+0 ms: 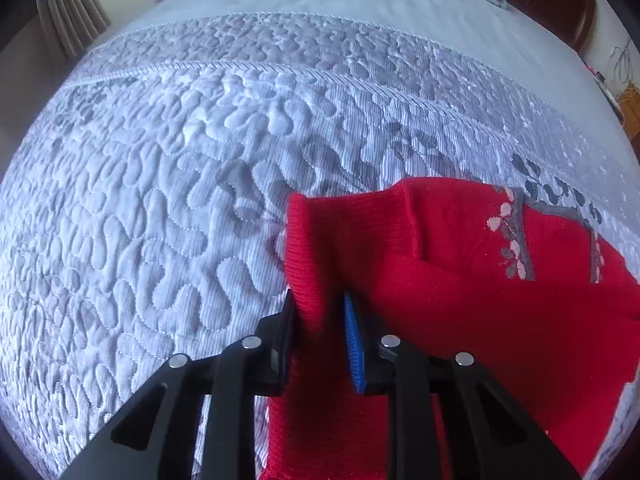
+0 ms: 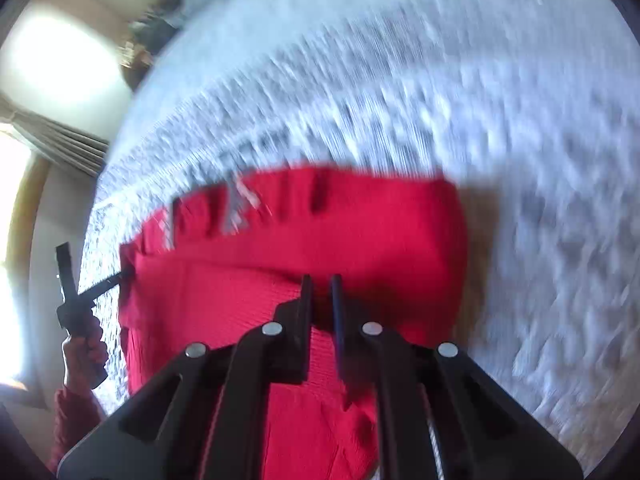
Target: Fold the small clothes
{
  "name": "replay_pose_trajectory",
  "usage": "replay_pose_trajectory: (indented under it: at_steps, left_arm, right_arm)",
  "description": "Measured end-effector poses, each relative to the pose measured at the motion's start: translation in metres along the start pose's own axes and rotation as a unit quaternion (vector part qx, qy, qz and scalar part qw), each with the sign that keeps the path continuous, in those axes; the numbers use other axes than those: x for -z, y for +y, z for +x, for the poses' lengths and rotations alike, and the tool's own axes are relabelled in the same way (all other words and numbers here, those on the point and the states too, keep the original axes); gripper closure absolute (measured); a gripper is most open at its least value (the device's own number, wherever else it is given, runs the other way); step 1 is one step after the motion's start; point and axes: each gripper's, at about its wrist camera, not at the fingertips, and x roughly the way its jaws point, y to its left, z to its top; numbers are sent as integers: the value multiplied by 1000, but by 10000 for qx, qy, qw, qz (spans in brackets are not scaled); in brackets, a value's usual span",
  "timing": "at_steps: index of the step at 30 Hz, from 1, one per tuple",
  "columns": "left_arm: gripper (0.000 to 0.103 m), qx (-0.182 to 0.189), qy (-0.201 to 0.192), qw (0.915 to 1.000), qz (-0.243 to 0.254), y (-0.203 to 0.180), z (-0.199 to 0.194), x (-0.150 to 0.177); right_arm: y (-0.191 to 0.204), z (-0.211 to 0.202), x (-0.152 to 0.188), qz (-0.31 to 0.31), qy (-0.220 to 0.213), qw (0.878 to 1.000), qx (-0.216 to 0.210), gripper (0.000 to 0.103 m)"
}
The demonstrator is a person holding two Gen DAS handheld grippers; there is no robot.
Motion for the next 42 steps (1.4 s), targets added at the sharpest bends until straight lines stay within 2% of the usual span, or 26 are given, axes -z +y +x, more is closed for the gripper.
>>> replay_pose_trajectory:
  at_steps: [2, 4, 7, 8, 9, 11, 12, 14, 18, 22, 23, 24, 25, 27, 29, 33, 37, 40, 42]
  left_arm:
    - [79, -197, -9, 9998, 58, -6, 6, 3]
    - [78, -455, -99, 9987, 210, -15, 10, 6]
    - [77, -779, -218, 9953, 535, -28, 7, 10]
    - [76, -782, -240, 9951, 564, -25, 5, 9]
    - [74, -749, -252, 9953, 562, -24, 1, 10]
    - [70, -555, -238, 9973, 427, -17, -8, 14]
    - [66, -468, -244, 9980, 352, -14, -12, 17]
    - [61, -357, -253, 9987, 264, -10, -17, 25]
    - [60, -339, -302, 9988, 169, -10, -19, 41]
    - [59, -278, -275, 9992, 94, -11, -21, 48]
    - [59, -298, -259, 9992, 111, -13, -21, 49]
    - [59, -351, -243, 9990, 160, -15, -22, 51]
    - [59, -348, -229, 9990, 182, -16, -23, 52]
    - [58, -331, -199, 9989, 251, -18, -25, 56]
    - [55, -400, -137, 9983, 401, -18, -22, 57]
    - [47, -299, 16, 9988, 395, -12, -12, 54]
    - [41, -531, -49, 9966, 624, -18, -9, 55]
    - [41, -393, 7, 9979, 514, -12, -19, 57]
    - [41, -228, 99, 9990, 384, -6, -28, 64]
  right_arm:
    - [-1, 4, -3, 1, -90, 9999, 52, 96]
    - [-9, 23, -3, -5, 109, 9988, 483, 96]
    - [-17, 31, 2, 106, 141, 9991, 398, 94]
    - [-18, 26, 4, 211, 98, 9994, 248, 80]
    - [-19, 19, 6, 314, 80, 9994, 93, 61]
    - [-17, 8, 12, 273, 47, 9996, 48, 56]
    - [-15, 3, 18, 204, 78, 9997, 140, 56]
    - [-15, 0, 27, 221, 174, 9996, 22, 55]
    - [-18, 5, 45, 376, 479, 9980, -157, 57]
    - [-15, 6, 54, 352, 524, 9978, -197, 58]
    - [-14, 7, 54, 336, 554, 9977, -189, 65]
    - [-12, 7, 54, 308, 591, 9976, -180, 80]
    - [-11, 7, 55, 287, 616, 9975, -174, 88]
    - [-12, 2, 57, 289, 581, 9977, -215, 99]
    - [-15, -4, 58, 360, 509, 9975, -328, 99]
    - [-20, 3, 68, 337, 721, 9966, 199, 100]
    - [-20, 12, 73, 395, 751, 9961, 233, 100]
    - [-18, 0, 79, 482, 607, 9969, 99, 94]
    - [-15, -12, 92, 483, 550, 9972, 148, 82]
